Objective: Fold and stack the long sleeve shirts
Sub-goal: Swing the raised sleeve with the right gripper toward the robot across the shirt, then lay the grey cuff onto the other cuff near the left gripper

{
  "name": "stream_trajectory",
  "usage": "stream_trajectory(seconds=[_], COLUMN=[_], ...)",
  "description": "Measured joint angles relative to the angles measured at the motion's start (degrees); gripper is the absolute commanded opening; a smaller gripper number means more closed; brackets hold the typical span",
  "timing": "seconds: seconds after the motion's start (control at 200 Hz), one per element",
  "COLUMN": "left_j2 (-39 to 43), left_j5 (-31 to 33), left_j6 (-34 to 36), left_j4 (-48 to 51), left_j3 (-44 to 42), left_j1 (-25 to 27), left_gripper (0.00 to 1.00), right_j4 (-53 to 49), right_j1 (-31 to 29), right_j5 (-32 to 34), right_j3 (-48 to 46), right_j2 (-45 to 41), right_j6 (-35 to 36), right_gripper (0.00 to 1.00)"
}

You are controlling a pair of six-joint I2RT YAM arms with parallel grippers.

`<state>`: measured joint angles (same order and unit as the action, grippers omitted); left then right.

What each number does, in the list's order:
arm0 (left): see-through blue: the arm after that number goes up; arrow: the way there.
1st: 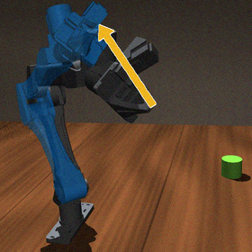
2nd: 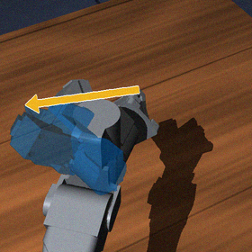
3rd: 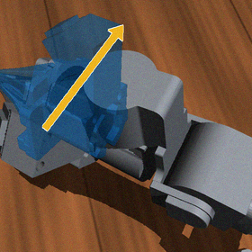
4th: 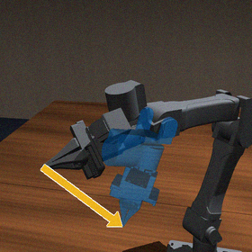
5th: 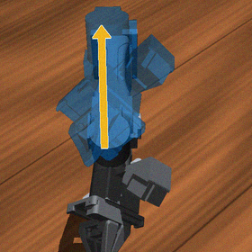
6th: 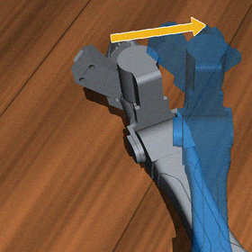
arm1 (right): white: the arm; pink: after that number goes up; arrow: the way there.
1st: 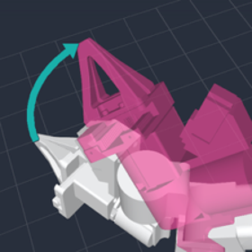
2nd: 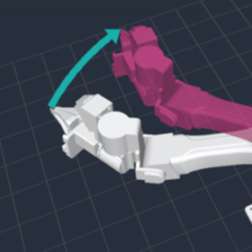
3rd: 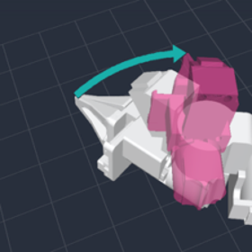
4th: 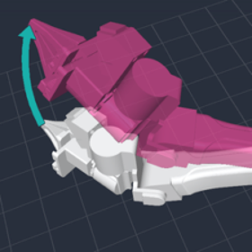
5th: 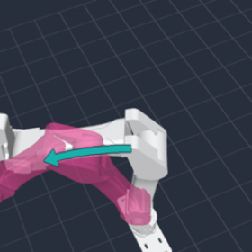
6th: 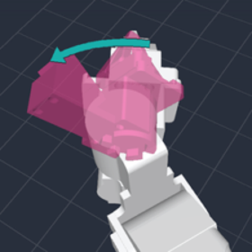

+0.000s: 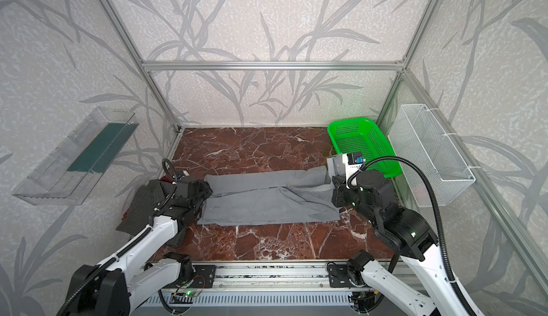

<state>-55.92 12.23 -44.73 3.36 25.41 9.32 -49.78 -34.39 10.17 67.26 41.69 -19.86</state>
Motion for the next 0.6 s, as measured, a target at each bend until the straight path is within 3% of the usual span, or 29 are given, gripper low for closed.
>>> stream_trajectory(seconds=[0.31,0.6], left_j2=[6.71,5.97], left_j5=[2.93,2.89], left_j6=[-2.36,-1.79], left_j4=[8.83,19.1], left_j3=[0.66,10.84], left_j1=[0.0,-0.13], left_gripper=[0.68,0.77], right_j4=[-0.15,5.18], right_j1=[-2.69,-4.9], right_j5=[-0.17,-3.17], right_j3=[-2.27,2.19], right_j2=[-2.03,7.34], right_j6=[0.13,3.39], right_gripper=[0.0,0.0])
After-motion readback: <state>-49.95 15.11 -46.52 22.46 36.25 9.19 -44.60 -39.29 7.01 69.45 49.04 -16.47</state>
